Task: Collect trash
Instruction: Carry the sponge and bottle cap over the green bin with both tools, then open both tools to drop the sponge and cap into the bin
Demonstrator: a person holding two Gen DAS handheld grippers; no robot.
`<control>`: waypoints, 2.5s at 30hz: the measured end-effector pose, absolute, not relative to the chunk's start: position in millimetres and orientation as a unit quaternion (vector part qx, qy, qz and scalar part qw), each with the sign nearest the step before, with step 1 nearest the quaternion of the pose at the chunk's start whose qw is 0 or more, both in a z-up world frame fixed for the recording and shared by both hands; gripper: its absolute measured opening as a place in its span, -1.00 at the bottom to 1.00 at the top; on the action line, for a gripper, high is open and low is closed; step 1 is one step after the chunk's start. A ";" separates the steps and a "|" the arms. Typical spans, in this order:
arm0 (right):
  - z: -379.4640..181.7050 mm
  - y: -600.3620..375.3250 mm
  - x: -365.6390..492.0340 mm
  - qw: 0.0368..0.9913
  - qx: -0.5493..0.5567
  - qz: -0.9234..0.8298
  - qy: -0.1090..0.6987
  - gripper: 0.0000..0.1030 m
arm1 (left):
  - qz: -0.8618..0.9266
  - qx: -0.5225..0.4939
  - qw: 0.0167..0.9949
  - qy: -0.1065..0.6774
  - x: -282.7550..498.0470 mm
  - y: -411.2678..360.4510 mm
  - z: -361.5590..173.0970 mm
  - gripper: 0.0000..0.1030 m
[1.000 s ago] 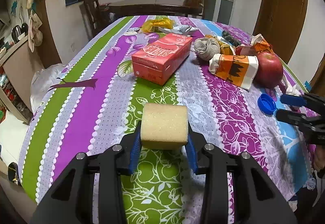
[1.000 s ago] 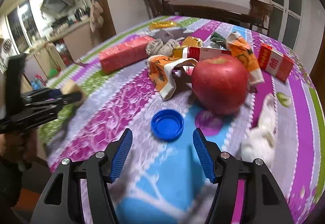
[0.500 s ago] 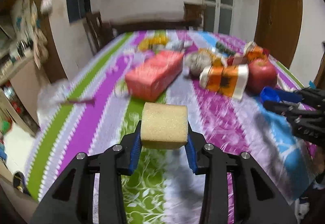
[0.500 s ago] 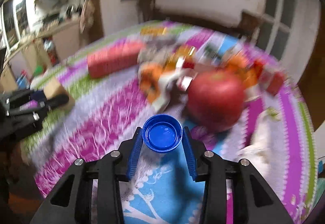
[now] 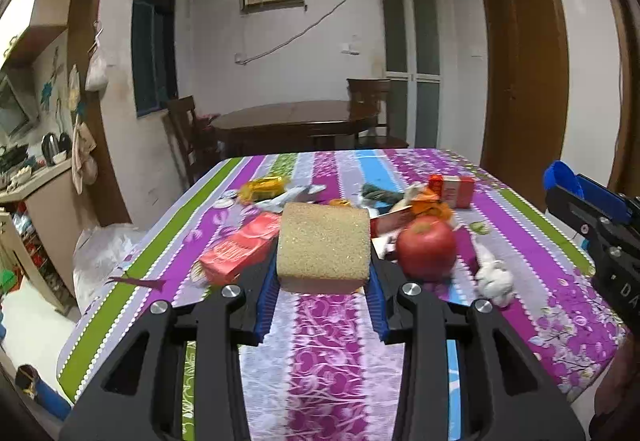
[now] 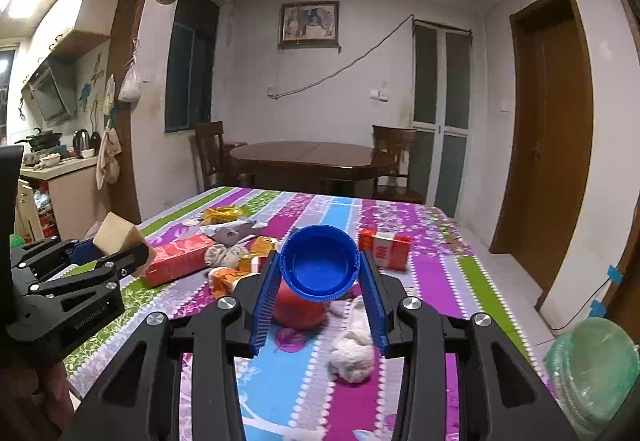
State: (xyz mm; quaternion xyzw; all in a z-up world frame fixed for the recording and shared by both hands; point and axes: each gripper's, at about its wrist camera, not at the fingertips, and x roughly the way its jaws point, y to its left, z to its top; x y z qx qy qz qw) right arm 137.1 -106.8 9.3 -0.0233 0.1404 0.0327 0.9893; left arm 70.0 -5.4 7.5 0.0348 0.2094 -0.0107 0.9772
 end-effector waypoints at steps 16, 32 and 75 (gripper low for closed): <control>36.6 -178.0 87.0 0.990 -0.005 -0.007 0.138 -0.21 | -0.077 0.060 0.976 0.193 63.3 -69.3 27.3 -0.30; 62.6 -400.9 29.1 0.966 0.018 -0.188 0.179 -0.21 | -0.262 0.088 0.941 0.196 85.4 -256.4 45.6 -0.29; -111.4 -653.6 83.3 0.851 0.175 -0.207 0.449 0.29 | -0.410 0.195 0.770 0.448 168.5 -508.8 -102.0 0.21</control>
